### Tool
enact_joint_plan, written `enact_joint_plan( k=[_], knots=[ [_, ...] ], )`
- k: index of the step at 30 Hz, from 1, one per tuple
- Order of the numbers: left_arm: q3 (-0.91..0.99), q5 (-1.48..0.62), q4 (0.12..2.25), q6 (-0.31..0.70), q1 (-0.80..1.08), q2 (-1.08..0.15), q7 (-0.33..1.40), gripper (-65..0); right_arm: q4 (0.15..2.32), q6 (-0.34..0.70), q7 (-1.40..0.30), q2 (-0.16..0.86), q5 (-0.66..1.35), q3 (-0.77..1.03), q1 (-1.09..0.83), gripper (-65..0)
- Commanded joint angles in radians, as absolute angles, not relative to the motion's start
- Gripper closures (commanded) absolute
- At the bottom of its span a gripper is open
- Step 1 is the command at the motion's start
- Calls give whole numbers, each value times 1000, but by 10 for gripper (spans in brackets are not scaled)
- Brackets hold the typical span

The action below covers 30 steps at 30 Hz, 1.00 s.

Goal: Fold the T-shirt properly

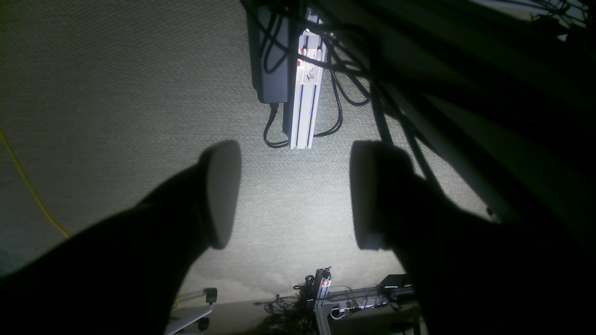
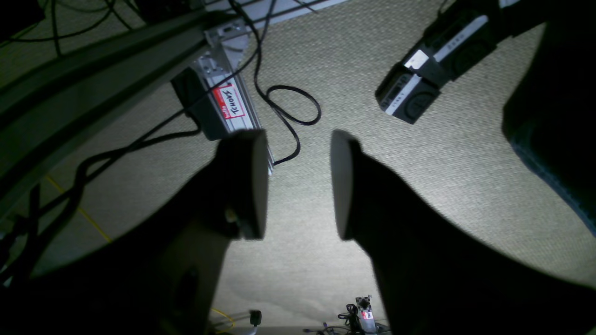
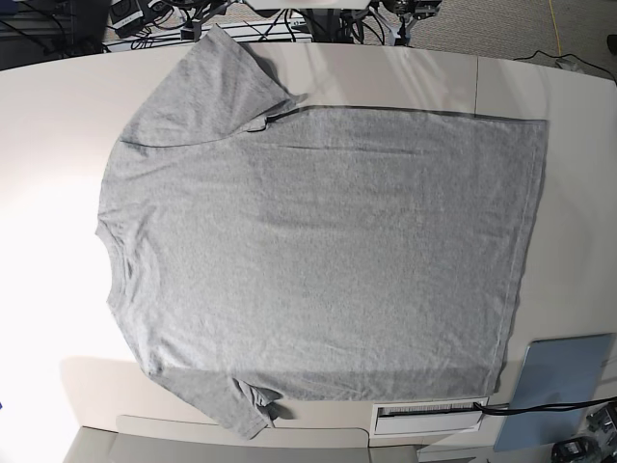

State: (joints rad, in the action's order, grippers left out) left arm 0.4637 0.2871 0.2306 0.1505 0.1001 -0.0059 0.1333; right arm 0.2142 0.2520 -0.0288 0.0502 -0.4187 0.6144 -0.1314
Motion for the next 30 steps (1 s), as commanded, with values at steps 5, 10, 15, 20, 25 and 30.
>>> enact_joint_plan(
  k=[5,10,15,20,25,30],
  knots=[
    [461,285,233,158,103,-6,126,-378,215,255,-27,61,-420,614,-136,-225],
    [461,285,233,158,103,-6,78,-378,215,254,-45,61,-420,614,-136,-225],
    [461,295,233,187,105,-10,81,-378,215,256,-75,61,-421,614,-137,-225],
    [461,311,258,371,144,-55,77,-375,240,303,-54,73,-431,468,-195,-225],
    [461,250,366,466,243,-101,82,-373,363,300,-53,102,-229,189,-330,-225],
    [461,113,566,574,406,-131,108,-349,564,299,-56,160,-56,33,-513,-225]
  ],
)
